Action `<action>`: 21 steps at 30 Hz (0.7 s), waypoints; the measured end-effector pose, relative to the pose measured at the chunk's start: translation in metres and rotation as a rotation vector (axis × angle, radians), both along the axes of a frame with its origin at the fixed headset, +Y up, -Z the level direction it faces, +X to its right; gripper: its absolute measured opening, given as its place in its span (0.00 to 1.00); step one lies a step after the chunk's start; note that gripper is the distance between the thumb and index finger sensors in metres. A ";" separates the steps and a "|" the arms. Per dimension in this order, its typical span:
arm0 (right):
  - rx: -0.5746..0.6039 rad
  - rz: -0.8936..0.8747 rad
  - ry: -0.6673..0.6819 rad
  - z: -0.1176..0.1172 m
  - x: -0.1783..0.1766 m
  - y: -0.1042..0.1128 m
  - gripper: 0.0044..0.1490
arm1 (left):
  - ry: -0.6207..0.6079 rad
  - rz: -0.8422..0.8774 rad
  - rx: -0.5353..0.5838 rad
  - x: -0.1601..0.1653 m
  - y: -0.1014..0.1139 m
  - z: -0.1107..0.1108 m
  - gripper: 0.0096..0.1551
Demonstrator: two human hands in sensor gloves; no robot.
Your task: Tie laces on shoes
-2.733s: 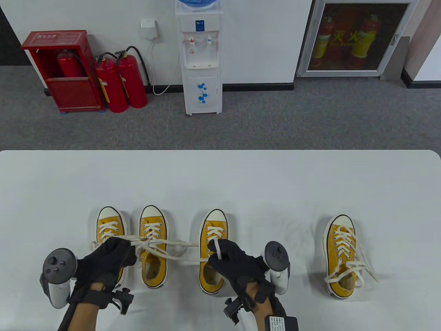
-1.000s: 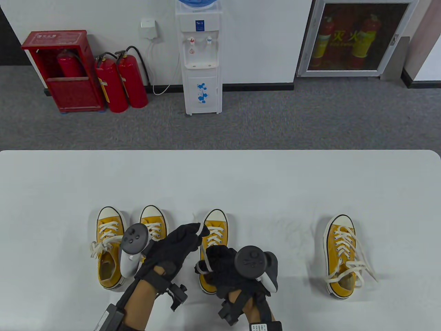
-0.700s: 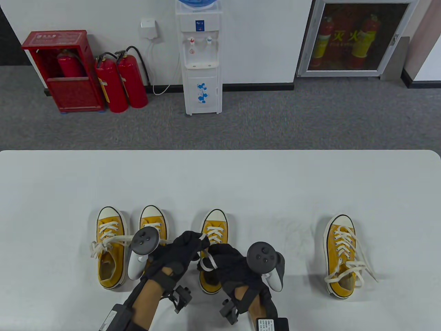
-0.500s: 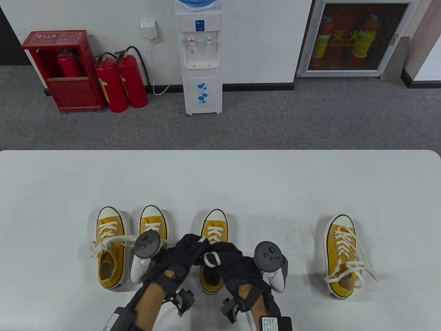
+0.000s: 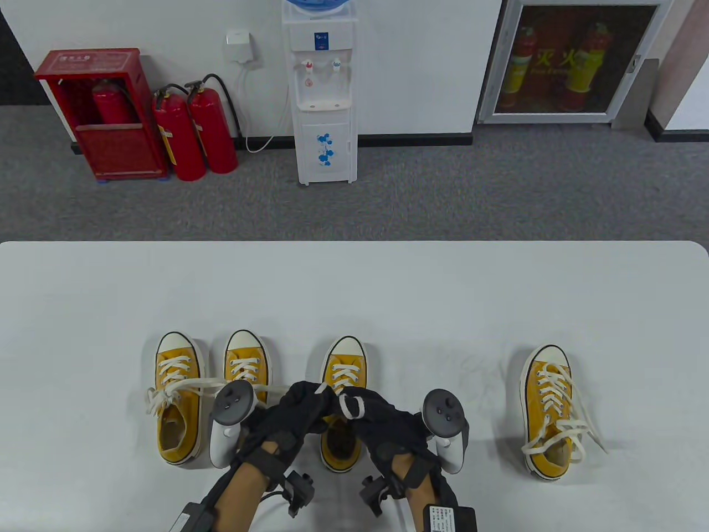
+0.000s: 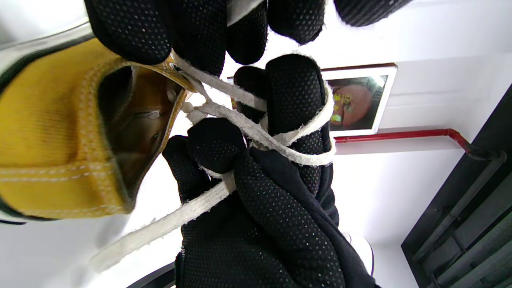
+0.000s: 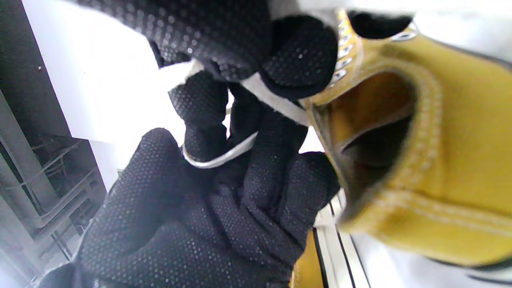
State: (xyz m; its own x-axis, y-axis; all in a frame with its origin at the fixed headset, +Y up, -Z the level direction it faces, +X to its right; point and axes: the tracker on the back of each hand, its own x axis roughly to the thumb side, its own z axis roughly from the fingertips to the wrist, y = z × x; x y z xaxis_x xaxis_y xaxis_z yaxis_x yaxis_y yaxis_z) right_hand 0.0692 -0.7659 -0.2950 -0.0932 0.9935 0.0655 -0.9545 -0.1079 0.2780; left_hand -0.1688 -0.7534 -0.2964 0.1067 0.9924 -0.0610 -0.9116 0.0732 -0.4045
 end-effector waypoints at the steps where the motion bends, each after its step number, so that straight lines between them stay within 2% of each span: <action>1: 0.010 0.020 -0.005 0.000 -0.001 0.001 0.28 | -0.005 0.006 -0.003 0.000 0.000 0.000 0.26; 9: 0.053 0.105 -0.038 0.000 -0.004 0.002 0.29 | -0.006 0.069 -0.025 -0.005 0.001 0.000 0.26; 13: 0.097 0.197 -0.132 0.002 0.000 0.005 0.27 | 0.018 0.090 -0.036 -0.011 0.003 0.000 0.26; 21: 0.131 0.194 -0.233 0.005 0.003 0.012 0.24 | 0.062 0.081 -0.021 -0.020 0.004 0.001 0.25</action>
